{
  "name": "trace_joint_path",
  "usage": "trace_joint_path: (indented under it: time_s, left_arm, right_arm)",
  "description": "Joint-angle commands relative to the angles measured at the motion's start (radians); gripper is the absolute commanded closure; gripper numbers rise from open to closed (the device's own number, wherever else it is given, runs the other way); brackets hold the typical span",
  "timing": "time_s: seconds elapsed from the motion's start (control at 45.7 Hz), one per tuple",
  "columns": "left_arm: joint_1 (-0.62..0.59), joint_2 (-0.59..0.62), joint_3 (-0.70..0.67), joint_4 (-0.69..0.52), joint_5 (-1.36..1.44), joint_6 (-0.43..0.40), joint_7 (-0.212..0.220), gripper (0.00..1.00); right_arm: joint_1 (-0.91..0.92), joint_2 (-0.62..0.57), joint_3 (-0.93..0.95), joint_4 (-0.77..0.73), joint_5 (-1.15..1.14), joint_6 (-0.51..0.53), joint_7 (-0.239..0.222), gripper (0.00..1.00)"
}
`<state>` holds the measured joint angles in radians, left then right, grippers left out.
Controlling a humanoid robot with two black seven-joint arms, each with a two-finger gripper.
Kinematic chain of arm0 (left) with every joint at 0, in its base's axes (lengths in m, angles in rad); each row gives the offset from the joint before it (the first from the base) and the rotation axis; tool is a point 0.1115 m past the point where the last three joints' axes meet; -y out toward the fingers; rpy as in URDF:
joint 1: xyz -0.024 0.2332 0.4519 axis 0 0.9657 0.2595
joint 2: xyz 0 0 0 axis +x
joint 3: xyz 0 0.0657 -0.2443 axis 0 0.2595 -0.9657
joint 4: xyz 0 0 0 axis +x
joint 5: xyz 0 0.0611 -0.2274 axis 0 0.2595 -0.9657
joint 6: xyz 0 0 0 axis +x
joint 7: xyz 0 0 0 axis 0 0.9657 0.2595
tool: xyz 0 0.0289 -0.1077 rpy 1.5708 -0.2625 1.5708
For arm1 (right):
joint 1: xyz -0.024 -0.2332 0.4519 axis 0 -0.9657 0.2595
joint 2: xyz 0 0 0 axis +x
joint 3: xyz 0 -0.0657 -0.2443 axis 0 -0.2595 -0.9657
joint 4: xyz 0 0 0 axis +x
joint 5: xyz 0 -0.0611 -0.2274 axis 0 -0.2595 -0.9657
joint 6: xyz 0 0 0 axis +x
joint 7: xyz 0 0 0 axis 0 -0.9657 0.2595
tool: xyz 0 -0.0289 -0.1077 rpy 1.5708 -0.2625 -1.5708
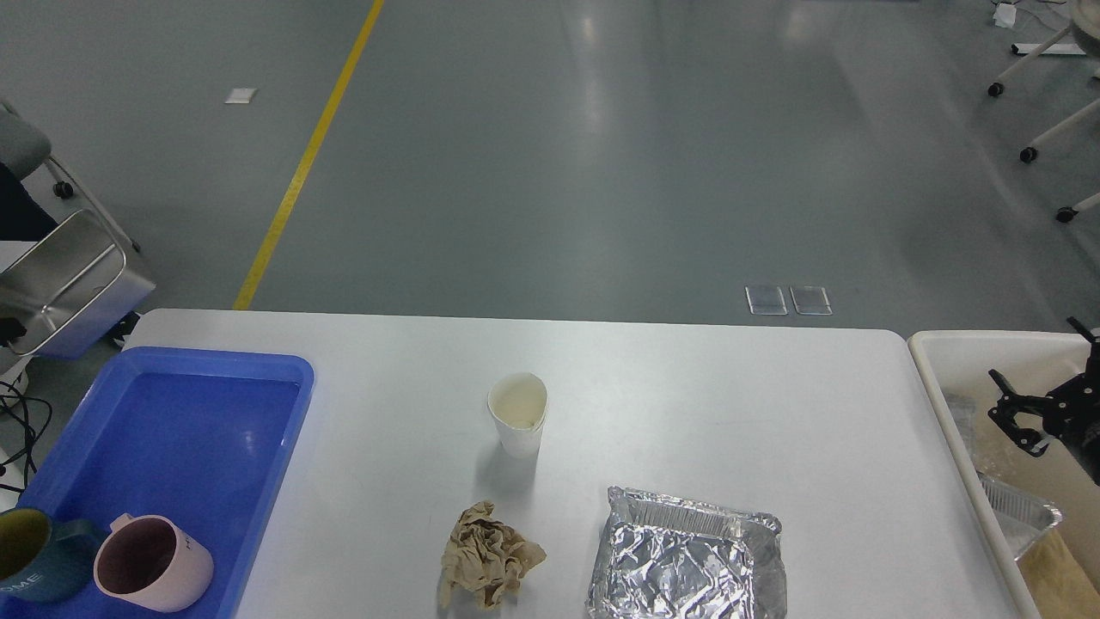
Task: Tidy desktop
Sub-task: 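Lift the metal tin and carry it over the blue tray, then lower the metal tin into the blue tray and release it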
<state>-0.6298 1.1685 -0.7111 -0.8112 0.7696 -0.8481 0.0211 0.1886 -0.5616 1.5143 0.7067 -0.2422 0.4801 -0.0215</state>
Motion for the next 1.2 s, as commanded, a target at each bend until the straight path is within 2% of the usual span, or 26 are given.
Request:
trace_joint_path:
  time_s: [0.0,0.438,0.81,1.182]
  left_arm:
    - [0.004,0.014,0.025,0.015,0.023,0.03,0.023,1.0]
    - [0.002,-0.03,0.249,0.02,0.023,0.219,0.026,1.0]
    - [-0.007,-0.191,0.298,0.067,0.037,0.319,0.074,1.0]
    - [-0.01,-0.335,0.309,0.152,0.089,0.363,0.071,1.0]
  right_arm:
    - [0.002,0.0,0.001,0.002,0.0,0.0,-0.002,0.0]
    - [0.012,0.011,0.001,0.005,0.001,0.0,0.0,0.0]
    - [0.015,0.017,0.001,0.005,0.0,-0.002,-0.002,0.0]
    - [0.014,0.019,0.0,0.005,0.0,0.0,-0.002,0.0]
